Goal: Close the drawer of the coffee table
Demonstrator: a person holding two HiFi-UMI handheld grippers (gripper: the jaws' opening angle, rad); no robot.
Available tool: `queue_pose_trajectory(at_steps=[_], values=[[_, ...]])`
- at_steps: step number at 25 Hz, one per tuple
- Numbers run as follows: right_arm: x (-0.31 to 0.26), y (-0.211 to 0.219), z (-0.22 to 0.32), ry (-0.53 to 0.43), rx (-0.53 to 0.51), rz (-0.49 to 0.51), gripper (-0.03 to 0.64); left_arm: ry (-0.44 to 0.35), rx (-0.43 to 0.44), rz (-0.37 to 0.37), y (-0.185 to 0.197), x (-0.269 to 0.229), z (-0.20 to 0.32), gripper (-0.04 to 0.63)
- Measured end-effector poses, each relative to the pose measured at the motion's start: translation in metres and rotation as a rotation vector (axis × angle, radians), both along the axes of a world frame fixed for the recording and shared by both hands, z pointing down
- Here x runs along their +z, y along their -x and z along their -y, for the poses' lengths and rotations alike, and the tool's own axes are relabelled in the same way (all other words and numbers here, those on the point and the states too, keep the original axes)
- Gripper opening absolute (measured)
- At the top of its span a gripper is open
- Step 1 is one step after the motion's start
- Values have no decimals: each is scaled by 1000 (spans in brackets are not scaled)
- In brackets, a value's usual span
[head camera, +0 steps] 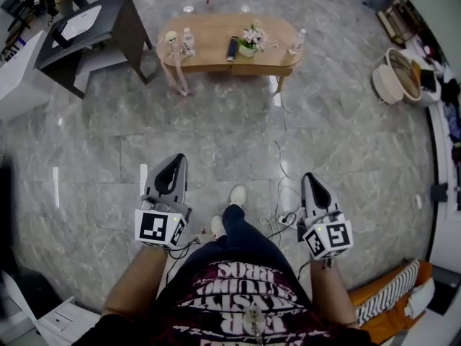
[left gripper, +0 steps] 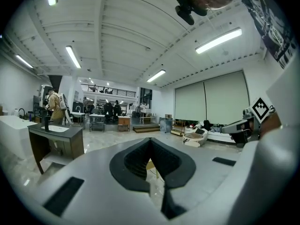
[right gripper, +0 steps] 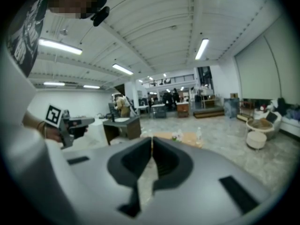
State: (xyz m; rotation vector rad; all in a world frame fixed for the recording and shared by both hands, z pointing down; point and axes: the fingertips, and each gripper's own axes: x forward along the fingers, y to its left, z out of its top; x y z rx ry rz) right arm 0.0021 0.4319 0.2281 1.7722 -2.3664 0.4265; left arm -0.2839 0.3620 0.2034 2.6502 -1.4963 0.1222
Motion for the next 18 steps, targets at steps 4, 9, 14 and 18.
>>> queue_pose_trajectory(at_steps=[4,9,14,18], values=[[-3,-5,38,-24,-33,-22,35,-36,-27,-7,-9,-9,32,23],[-11,-6,85,-60,-90,-18,35,-26,-54,-9,-18,-14,70,23],[-16,-18,124,-90,-138,12,35,-59,-114,-8,-21,-36,106,23],[-21,-25,147,-97,-157,37,35,-74,-163,8,-16,-44,117,23]])
